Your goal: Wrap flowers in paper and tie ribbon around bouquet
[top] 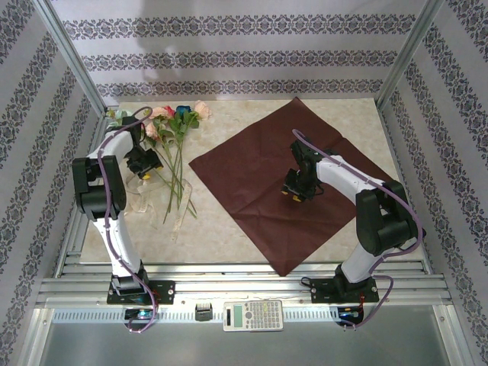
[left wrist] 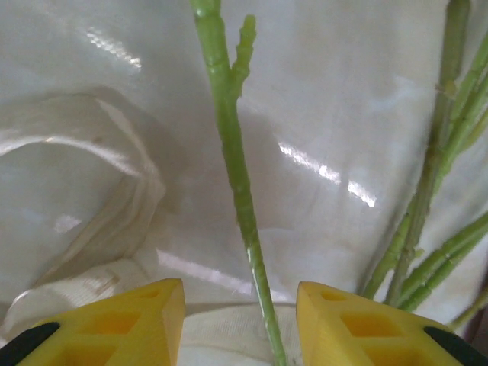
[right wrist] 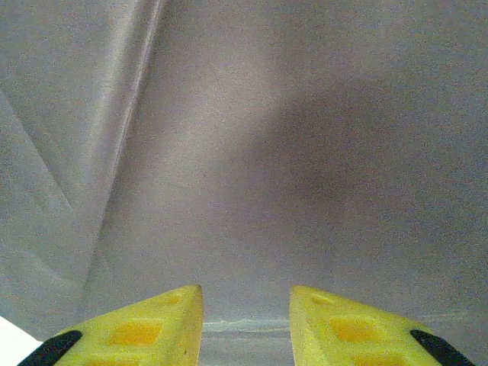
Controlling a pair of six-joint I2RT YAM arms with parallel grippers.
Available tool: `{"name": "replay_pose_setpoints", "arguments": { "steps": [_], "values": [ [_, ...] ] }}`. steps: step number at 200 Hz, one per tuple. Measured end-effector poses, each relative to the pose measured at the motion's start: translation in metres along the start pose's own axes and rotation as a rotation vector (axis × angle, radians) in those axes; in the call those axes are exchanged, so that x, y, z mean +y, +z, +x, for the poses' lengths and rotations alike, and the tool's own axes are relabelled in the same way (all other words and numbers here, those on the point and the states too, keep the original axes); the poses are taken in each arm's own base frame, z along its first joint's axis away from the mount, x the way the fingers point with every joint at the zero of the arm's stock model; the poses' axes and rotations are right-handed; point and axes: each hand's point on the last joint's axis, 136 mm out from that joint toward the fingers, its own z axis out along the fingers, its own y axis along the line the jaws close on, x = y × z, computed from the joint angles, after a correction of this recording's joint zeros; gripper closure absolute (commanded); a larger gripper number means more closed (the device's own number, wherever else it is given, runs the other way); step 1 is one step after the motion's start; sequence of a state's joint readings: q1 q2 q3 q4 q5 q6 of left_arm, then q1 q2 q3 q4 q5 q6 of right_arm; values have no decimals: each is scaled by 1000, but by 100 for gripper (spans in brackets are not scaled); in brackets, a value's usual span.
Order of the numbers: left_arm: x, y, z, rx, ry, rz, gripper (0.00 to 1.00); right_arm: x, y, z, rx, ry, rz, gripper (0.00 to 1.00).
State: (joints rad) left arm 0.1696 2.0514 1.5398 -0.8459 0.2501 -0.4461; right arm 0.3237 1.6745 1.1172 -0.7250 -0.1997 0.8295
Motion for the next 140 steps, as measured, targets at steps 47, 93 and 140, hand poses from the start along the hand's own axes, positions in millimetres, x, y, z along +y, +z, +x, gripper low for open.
{"name": "replay_pose_setpoints", "arguments": {
  "steps": [47, 93, 140],
  "values": [
    [-5, 17, -6, 13, 30, -23, 87, 0, 0, 1, 1, -2, 0, 64],
    [-13, 7, -12, -56, 138, -107, 100, 0, 0, 1, 3, -10, 3, 64],
    [-18, -41, -13, -180, 222, -204, 100, 0, 0, 1, 3, -19, 2, 64]
  ]
}}
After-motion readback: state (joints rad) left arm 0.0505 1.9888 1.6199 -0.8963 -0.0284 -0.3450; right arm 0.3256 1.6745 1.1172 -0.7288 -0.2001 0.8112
